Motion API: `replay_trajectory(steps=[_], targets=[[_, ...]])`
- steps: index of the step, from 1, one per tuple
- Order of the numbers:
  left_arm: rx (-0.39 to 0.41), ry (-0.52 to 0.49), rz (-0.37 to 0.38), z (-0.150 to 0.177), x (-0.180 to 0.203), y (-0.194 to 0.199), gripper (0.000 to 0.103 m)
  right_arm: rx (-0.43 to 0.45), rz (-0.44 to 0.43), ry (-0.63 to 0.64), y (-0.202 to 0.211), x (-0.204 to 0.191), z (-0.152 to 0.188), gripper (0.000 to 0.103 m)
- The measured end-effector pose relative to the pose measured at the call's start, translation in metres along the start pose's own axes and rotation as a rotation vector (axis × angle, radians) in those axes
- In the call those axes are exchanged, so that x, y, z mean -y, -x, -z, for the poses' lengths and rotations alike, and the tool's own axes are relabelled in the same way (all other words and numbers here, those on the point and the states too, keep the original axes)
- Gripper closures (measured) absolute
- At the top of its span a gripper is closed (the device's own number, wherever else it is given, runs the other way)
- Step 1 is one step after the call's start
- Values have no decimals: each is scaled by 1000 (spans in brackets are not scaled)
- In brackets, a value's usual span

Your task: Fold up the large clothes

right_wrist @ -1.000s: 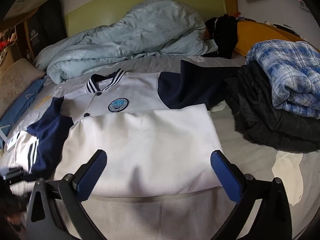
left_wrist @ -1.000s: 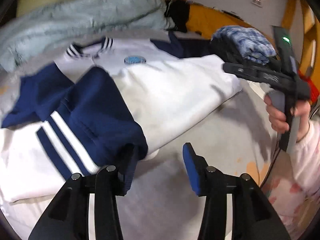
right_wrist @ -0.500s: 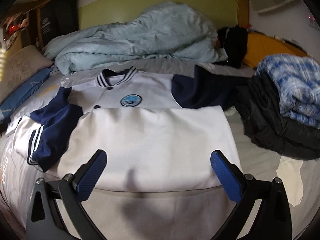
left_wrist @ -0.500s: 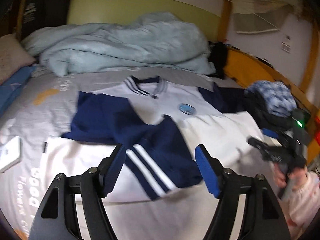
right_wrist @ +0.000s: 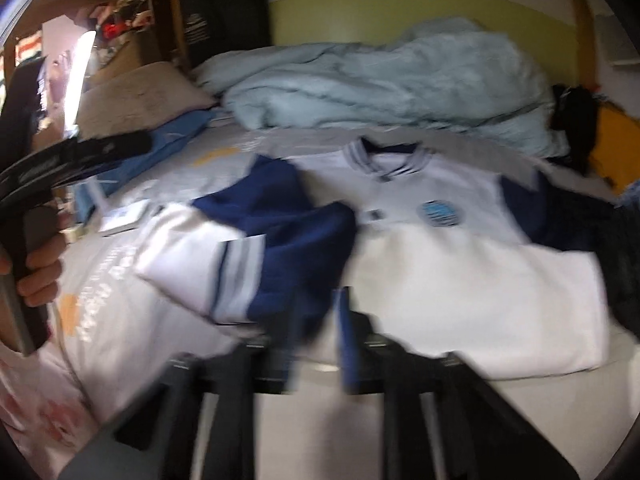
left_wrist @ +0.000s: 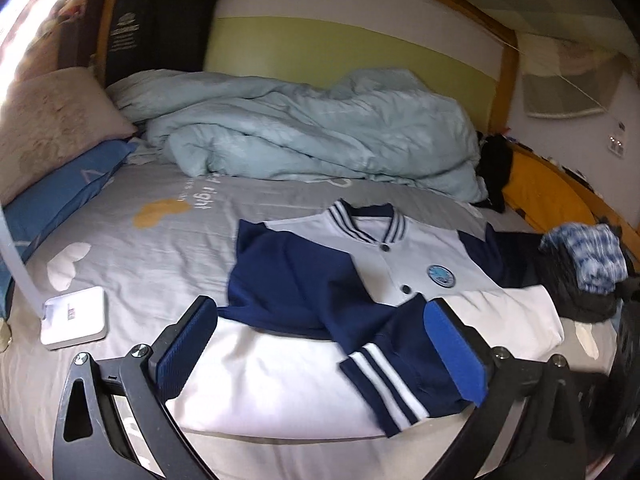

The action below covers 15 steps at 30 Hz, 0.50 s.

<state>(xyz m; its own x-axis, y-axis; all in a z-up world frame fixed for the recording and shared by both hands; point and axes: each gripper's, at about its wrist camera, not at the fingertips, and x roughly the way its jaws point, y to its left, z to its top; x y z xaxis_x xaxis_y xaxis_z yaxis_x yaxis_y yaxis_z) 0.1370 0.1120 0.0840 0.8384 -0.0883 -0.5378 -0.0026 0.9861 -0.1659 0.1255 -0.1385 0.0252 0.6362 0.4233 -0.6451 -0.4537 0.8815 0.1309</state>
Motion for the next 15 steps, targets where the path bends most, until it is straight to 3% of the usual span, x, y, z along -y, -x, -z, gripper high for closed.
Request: replay_trajectory(steps=[2, 5, 6, 7, 8, 12, 15], targets=[[-2, 14, -3, -1, -10, 1, 0, 1, -38, 24, -8, -26, 5, 96], [10, 36, -42, -2, -24, 2, 0, 14, -29, 72, -19, -54, 16, 96], [10, 46, -46, -3, -28, 1, 0, 7, -19, 69, -25, -58, 18, 90], [10, 57, -45, -4, -31, 1, 0, -13, -8, 59, -32, -62, 20, 73], [11, 68, -44, -4, -34, 2, 0, -38, -2, 45, -40, -65, 21, 68], [37, 115, -61, -8, -46, 9, 0, -51, 2, 70, -57, -78, 22, 65], [76, 146, -60, -13, -57, 18, 0, -71, 52, 141, -72, -87, 22, 55]])
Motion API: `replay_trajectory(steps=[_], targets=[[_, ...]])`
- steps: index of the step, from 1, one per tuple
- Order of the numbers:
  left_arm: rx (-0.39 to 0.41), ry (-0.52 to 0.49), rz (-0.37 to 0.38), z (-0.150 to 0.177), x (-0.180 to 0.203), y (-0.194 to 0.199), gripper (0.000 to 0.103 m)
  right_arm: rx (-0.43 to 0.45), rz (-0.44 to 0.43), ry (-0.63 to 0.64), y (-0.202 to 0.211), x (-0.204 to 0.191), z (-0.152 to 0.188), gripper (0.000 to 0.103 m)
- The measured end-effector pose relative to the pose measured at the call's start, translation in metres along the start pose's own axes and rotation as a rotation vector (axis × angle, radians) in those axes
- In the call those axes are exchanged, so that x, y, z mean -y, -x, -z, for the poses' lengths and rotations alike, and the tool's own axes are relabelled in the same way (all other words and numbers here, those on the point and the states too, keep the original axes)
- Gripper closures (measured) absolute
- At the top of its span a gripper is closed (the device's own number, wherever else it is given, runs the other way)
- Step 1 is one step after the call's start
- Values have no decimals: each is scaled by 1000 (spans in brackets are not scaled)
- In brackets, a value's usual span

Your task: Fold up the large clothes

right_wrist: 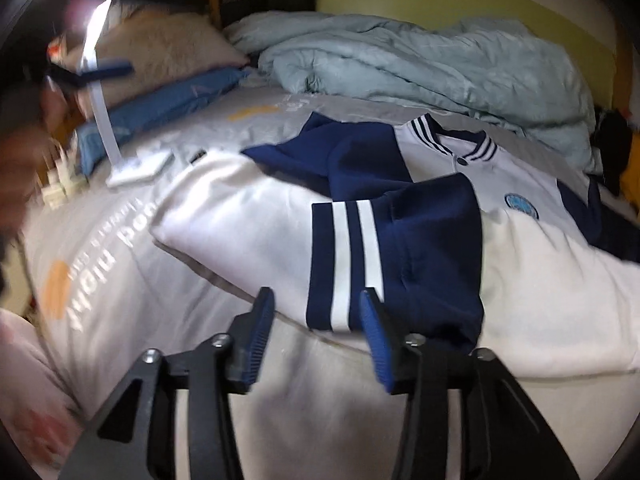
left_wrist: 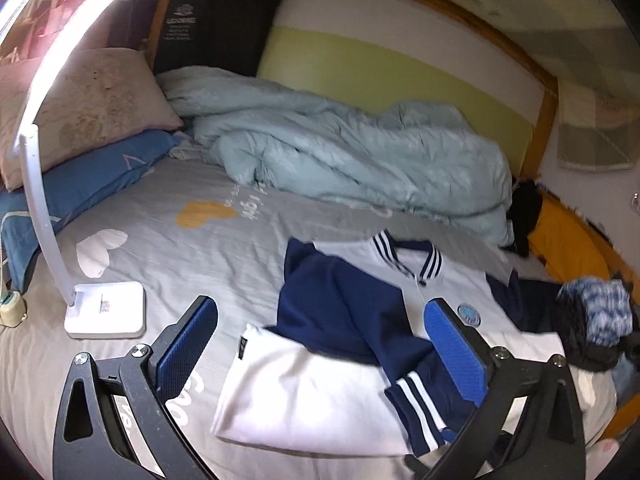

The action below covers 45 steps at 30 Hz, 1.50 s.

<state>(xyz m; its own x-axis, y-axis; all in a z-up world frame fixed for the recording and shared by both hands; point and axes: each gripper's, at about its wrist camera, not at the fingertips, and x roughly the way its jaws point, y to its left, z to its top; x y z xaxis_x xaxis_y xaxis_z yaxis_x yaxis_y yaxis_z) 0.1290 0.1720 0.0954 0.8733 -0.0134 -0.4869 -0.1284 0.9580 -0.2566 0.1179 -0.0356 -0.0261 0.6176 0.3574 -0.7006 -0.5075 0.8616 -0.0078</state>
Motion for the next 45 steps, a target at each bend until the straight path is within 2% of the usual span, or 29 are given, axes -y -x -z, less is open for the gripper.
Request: replay_trajectory(steps=[3, 4, 5, 7, 8, 10, 11, 12, 15, 17, 22, 24, 27, 31, 34, 37, 42, 45], targets=[[5, 13, -8, -2, -7, 1, 0, -25, 122, 81, -18, -6, -3, 55], [3, 16, -14, -2, -8, 0, 0, -43, 214, 102, -25, -6, -4, 54], [-1, 19, -19, -1, -9, -2, 0, -50, 245, 103, -28, -3, -5, 54], [-8, 15, -22, 1, -9, -4, 0, -53, 235, 81, -30, 5, -5, 56], [-9, 12, -30, 2, -9, -4, 0, -60, 229, 76, -31, 9, -4, 60], [-6, 6, -37, 3, -7, -5, 0, -60, 239, 85, -30, 14, -2, 83], [-7, 2, -35, 3, -6, -5, 0, -41, 256, 85, -25, 21, -2, 91], [-10, 0, -34, 4, -5, -6, 0, -28, 266, 78, -22, 24, -3, 94], [-20, -6, -39, 8, -2, -11, 0, -11, 297, 34, -12, 50, -8, 97], [-36, -12, -51, 11, 0, -17, 0, 4, 348, 11, -7, 71, -13, 97], [-50, -27, -79, 16, 3, -27, 0, 95, 542, 12, 12, 125, -30, 99], [-53, -36, -80, 17, 5, -29, 0, 92, 595, -36, 12, 156, -37, 99], [-60, -58, -91, 20, 10, -34, 0, 48, 594, -158, 8, 206, -37, 99], [-77, -74, -104, 24, 14, -42, 0, 22, 649, -259, 1, 255, -25, 99], [-96, -84, -108, 27, 15, -49, 0, -7, 632, -298, -7, 276, -17, 99], [-116, -104, -116, 32, 20, -58, 0, -28, 635, -247, -23, 279, -32, 99], [-172, -157, -131, 47, 30, -75, 0, 49, 623, -159, -17, 270, -81, 99], [-258, -172, -82, 62, 37, -87, 0, 177, 598, -143, 17, 264, -109, 100]])
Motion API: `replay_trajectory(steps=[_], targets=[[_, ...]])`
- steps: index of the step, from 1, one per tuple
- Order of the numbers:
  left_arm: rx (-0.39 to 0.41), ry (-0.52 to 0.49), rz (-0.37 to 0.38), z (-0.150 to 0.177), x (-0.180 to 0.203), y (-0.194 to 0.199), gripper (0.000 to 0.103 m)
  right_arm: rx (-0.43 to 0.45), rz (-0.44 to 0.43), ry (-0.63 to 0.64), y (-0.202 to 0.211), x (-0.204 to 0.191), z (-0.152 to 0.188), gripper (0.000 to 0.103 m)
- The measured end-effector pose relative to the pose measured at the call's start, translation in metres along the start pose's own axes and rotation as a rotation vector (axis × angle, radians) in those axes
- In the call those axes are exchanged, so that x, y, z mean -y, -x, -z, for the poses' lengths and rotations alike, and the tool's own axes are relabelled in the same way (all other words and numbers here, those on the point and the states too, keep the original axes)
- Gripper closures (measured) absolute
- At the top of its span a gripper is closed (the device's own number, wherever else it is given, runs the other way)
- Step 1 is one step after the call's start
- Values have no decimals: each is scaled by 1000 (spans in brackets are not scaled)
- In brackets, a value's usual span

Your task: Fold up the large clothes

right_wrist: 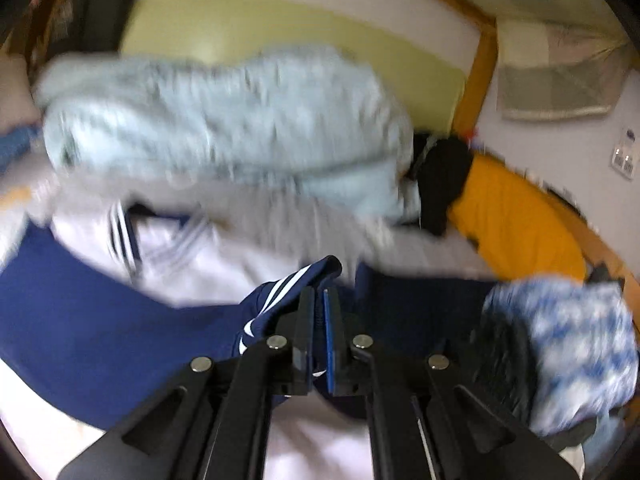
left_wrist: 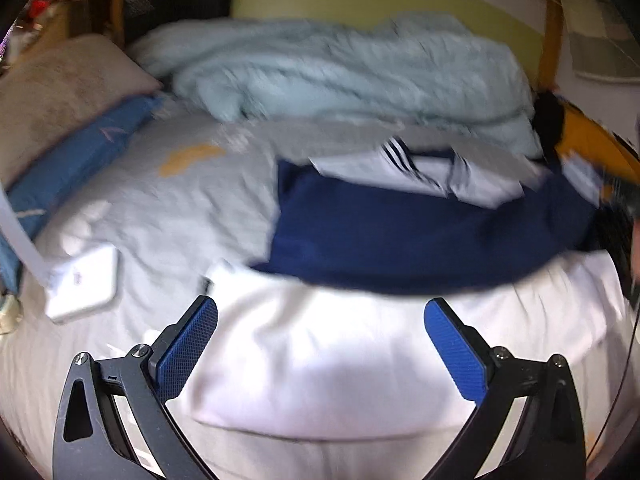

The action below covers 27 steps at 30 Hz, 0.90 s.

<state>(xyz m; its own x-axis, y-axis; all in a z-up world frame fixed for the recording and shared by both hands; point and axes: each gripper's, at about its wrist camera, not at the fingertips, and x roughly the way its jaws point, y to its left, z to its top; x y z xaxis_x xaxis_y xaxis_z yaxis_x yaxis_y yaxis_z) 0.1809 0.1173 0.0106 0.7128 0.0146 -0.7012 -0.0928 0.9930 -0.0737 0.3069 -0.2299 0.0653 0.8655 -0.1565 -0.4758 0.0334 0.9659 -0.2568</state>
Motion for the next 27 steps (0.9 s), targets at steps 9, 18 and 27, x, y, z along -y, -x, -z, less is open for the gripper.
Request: replay_trajectory(steps=[9, 18, 27], targets=[[-51, -90, -39, 12, 33, -35, 0, -152, 34, -9, -73, 10, 21, 99], [-97, -91, -39, 18, 34, -54, 0, -278, 108, -74, -125, 42, 44, 103], [-47, -61, -7, 11, 30, -33, 0, -264, -210, -265, -32, 83, 69, 93]])
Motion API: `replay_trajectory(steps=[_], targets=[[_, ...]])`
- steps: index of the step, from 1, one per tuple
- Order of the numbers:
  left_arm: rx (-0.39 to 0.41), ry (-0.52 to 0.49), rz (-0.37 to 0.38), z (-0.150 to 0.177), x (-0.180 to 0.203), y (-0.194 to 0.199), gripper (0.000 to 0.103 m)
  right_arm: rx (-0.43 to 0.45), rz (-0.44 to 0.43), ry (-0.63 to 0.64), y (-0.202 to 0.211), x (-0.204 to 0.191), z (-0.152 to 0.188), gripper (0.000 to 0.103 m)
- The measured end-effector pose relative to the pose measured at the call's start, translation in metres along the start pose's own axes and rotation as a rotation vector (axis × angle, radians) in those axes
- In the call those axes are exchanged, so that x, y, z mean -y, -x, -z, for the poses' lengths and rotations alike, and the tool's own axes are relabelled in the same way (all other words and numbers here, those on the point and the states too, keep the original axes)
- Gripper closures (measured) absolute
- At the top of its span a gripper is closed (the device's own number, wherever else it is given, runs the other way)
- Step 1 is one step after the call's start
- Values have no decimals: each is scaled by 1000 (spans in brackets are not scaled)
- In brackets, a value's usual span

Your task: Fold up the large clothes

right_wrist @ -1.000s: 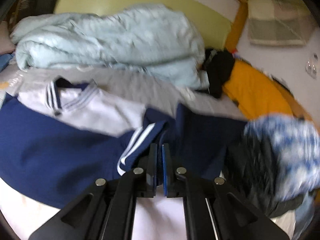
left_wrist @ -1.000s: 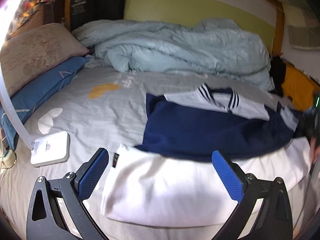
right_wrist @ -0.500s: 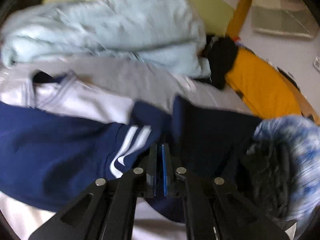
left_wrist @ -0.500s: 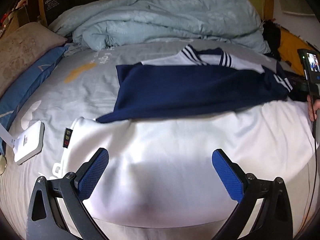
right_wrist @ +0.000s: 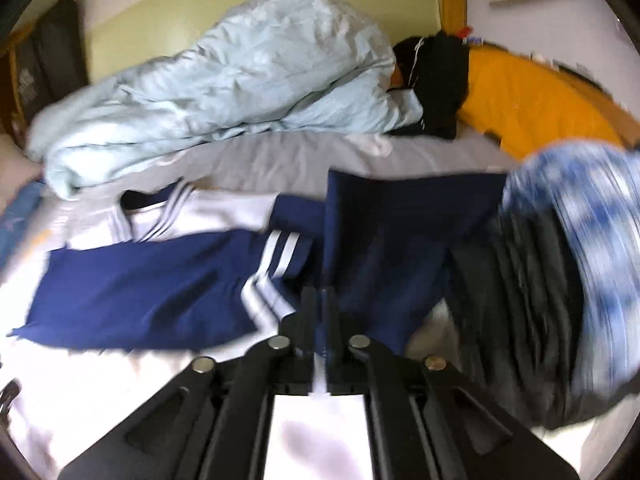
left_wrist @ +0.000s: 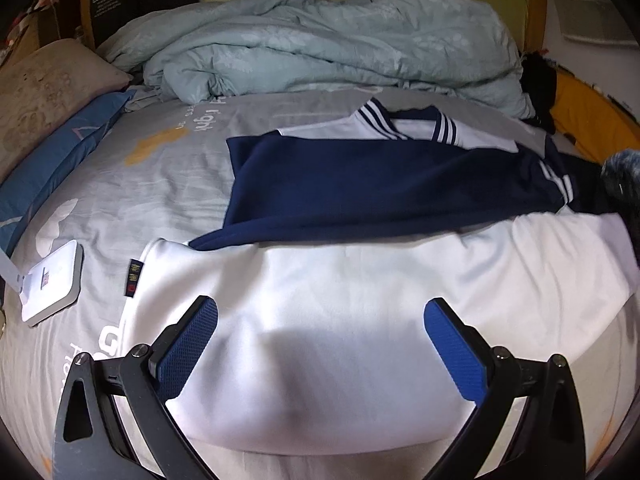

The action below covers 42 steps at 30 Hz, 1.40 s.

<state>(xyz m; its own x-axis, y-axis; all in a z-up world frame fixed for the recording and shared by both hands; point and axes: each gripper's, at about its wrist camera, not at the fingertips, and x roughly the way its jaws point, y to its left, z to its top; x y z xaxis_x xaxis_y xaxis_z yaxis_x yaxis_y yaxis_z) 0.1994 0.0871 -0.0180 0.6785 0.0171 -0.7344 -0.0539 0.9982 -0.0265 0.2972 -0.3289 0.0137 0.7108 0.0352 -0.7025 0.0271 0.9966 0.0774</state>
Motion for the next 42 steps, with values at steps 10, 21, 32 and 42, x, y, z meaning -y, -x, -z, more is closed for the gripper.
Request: replay_trajectory(steps=[10, 21, 32, 42], targets=[[-113, 160, 250, 27, 6, 22, 2, -60, -196, -20, 70, -12, 102, 39], [-220, 328, 268, 77, 8, 7, 6, -223, -307, -182, 37, -32, 145, 26], [-16, 312, -16, 57, -2, -20, 52, -46, -227, -213, 15, -16, 131, 71], [57, 389, 97, 63, -26, 53, 85, -17, -199, -113, 67, -23, 127, 89]])
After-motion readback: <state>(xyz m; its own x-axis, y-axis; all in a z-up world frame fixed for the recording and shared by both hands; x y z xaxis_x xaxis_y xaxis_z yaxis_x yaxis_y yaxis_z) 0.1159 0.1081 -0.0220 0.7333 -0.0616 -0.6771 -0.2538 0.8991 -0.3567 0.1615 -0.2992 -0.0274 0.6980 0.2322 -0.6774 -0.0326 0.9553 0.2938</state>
